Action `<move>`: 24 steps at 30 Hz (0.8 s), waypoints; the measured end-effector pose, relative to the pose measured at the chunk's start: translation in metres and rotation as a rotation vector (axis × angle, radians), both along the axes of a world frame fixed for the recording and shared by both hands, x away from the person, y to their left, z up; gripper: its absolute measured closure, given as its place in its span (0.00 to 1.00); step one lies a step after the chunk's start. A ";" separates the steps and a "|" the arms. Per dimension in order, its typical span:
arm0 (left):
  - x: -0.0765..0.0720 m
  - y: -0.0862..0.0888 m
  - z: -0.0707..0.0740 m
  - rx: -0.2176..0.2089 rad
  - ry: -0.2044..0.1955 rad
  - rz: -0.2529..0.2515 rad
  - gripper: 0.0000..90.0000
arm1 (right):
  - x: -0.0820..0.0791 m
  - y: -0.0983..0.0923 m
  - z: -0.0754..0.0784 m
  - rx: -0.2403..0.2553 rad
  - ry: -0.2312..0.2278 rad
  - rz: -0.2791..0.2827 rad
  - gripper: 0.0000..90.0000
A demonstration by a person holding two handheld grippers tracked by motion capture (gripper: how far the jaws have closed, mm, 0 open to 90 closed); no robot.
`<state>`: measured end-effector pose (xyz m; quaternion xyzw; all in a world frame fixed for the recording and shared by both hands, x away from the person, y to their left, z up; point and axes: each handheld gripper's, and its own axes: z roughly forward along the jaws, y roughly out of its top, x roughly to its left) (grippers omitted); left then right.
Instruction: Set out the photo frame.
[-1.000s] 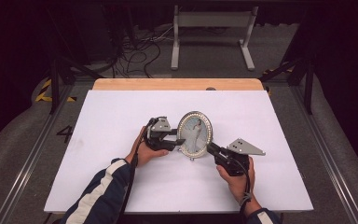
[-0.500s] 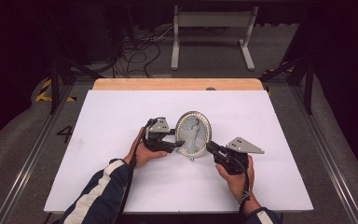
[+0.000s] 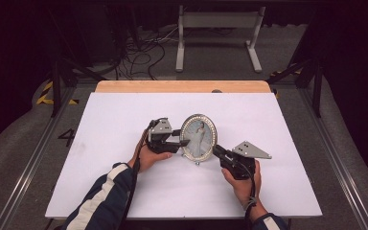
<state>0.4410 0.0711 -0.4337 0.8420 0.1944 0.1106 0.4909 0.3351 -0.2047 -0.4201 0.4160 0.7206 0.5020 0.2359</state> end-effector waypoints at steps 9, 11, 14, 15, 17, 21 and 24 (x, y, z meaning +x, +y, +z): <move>-0.002 0.003 0.002 0.015 0.001 -0.008 0.72 | 0.002 -0.001 -0.001 -0.006 -0.002 -0.002 0.92; -0.002 0.004 0.002 0.021 0.003 -0.009 0.71 | 0.003 -0.001 -0.001 -0.003 -0.001 -0.003 0.92; -0.004 0.005 0.003 0.028 0.004 -0.006 0.71 | 0.005 -0.002 -0.001 -0.006 0.000 -0.006 0.91; -0.004 0.005 0.003 0.028 0.004 -0.006 0.71 | 0.005 -0.002 -0.001 -0.006 0.000 -0.006 0.91; -0.005 0.005 0.004 0.027 0.009 -0.007 0.71 | 0.006 -0.003 -0.001 0.001 0.008 -0.007 0.91; -0.008 0.007 0.005 0.036 0.022 -0.005 0.71 | 0.009 -0.002 -0.001 0.005 0.009 -0.012 0.91; -0.012 0.007 0.005 0.076 0.002 -0.003 0.71 | 0.011 -0.002 0.000 0.016 0.010 -0.017 0.91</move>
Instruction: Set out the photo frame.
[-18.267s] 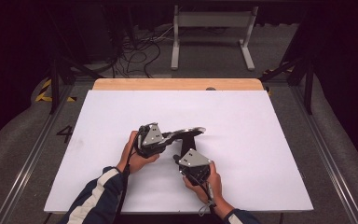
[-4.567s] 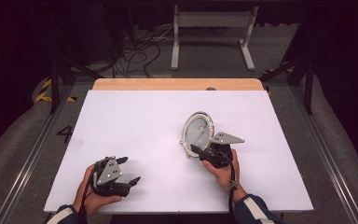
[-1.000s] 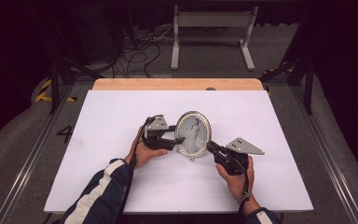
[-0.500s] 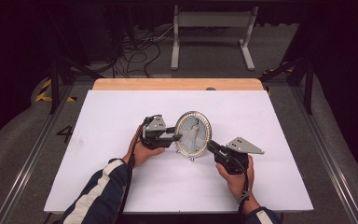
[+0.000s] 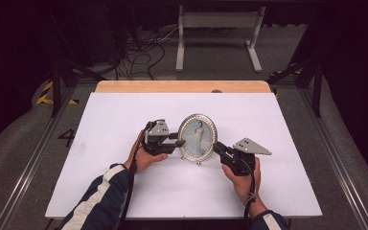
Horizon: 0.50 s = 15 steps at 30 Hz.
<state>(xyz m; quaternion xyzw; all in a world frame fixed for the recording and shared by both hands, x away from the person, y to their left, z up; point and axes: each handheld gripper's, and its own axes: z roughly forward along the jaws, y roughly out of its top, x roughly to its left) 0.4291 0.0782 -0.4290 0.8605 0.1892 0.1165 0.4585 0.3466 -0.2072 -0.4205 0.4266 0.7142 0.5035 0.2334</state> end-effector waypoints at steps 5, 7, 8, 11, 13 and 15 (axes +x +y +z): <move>-0.003 0.001 0.000 0.006 -0.006 0.002 0.73 | 0.002 0.000 0.001 0.008 0.001 -0.007 0.90; -0.005 0.001 0.000 0.007 -0.005 0.004 0.73 | 0.003 0.000 0.000 0.007 0.003 -0.006 0.90; -0.005 0.002 0.000 0.006 -0.005 0.004 0.73 | 0.004 0.000 0.000 0.008 0.003 -0.006 0.90; -0.005 0.002 0.000 0.007 -0.002 0.004 0.73 | 0.004 -0.001 0.000 0.011 0.005 -0.004 0.90; -0.005 0.002 0.000 -0.006 0.009 0.005 0.72 | 0.005 -0.001 0.000 0.008 0.000 -0.002 0.90; -0.004 0.002 -0.001 -0.023 0.016 0.001 0.70 | 0.004 0.000 0.000 -0.015 -0.013 -0.003 0.90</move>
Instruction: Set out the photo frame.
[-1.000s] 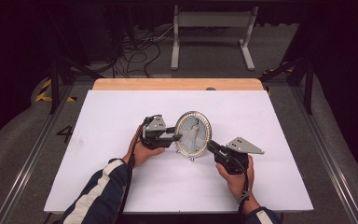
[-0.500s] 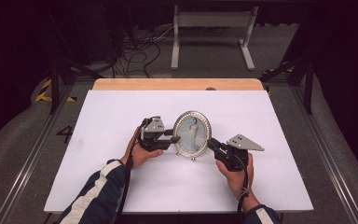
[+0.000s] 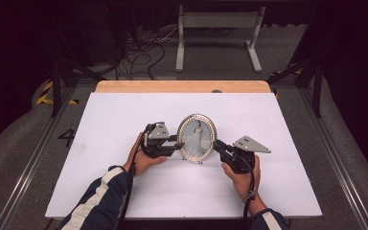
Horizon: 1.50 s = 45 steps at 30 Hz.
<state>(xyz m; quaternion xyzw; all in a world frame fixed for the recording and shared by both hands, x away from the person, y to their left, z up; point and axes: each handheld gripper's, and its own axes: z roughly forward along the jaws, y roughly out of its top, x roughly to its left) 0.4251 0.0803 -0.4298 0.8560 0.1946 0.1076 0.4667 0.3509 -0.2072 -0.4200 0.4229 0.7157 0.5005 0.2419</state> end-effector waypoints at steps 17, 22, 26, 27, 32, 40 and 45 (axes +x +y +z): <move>0.006 0.007 0.007 -0.101 0.007 0.003 0.72 | -0.008 0.003 0.000 -0.042 -0.008 0.008 0.91; 0.005 0.008 0.007 -0.090 0.002 0.000 0.78 | -0.009 0.004 0.001 -0.050 -0.029 -0.012 0.91; 0.004 0.008 0.008 -0.087 -0.002 -0.004 0.78 | -0.012 -0.001 0.006 -0.038 -0.058 -0.042 0.92; 0.005 0.008 0.008 -0.088 0.000 -0.005 0.78 | -0.011 -0.002 0.005 -0.037 -0.046 -0.042 0.92; 0.004 0.009 0.009 -0.086 -0.013 -0.023 0.79 | -0.008 -0.001 0.000 -0.034 -0.029 -0.035 0.96; 0.003 0.009 0.009 -0.084 -0.005 -0.026 0.80 | -0.005 0.001 -0.002 -0.020 -0.025 -0.033 0.94; 0.002 0.010 0.009 -0.082 -0.004 -0.028 0.80 | -0.004 0.001 -0.003 -0.017 -0.023 -0.032 0.94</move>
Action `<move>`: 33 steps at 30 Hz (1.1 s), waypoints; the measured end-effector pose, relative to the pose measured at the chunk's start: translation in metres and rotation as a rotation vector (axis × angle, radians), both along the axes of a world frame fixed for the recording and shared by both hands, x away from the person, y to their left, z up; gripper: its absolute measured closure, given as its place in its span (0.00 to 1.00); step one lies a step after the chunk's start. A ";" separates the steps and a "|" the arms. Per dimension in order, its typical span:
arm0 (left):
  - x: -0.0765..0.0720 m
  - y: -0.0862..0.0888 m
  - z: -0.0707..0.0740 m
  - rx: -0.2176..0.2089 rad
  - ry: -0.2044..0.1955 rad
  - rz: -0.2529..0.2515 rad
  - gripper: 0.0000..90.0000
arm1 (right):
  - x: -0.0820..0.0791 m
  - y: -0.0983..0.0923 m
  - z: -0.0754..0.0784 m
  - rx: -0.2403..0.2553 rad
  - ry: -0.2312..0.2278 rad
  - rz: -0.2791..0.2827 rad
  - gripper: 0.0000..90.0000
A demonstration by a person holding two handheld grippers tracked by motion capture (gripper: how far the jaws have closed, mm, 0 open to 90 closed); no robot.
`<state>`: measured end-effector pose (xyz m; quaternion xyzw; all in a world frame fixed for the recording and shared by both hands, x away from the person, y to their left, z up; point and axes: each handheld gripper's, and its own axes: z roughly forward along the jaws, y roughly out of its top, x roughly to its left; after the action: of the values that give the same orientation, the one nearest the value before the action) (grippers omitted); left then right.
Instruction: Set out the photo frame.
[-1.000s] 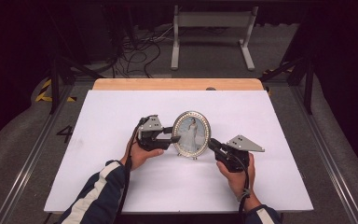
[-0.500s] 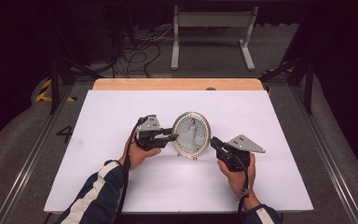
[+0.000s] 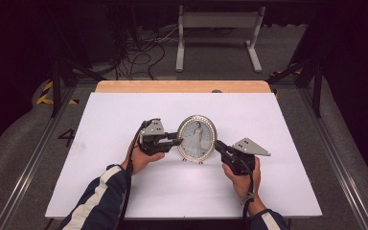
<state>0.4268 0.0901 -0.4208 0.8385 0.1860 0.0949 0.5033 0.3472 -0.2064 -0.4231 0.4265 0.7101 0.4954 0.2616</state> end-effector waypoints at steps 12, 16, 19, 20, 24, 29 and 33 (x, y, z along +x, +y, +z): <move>-0.008 0.004 -0.002 0.018 -0.005 0.025 0.78 | 0.008 0.003 0.000 0.001 0.000 0.030 0.94; -0.009 0.004 -0.003 0.023 -0.009 0.031 0.78 | 0.008 0.004 0.001 -0.005 0.001 0.030 0.94; -0.010 0.004 -0.003 0.025 -0.017 0.037 0.77 | 0.009 0.004 0.001 -0.005 -0.002 0.030 0.94; -0.011 0.004 -0.003 0.029 -0.021 0.038 0.77 | 0.009 0.005 0.001 -0.005 -0.002 0.029 0.94; -0.011 0.003 -0.003 0.031 -0.024 0.039 0.77 | 0.009 0.004 0.000 -0.007 0.003 0.030 0.94; -0.011 0.003 -0.003 0.034 -0.028 0.040 0.77 | 0.009 0.004 0.000 -0.018 -0.004 0.036 0.94; -0.013 0.001 -0.002 0.058 -0.049 0.042 0.76 | 0.008 0.006 0.001 -0.065 -0.025 0.042 0.93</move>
<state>0.4140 0.0915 -0.4223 0.8460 0.1885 0.1312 0.4812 0.3557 -0.2006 -0.4223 0.3965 0.7314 0.4826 0.2737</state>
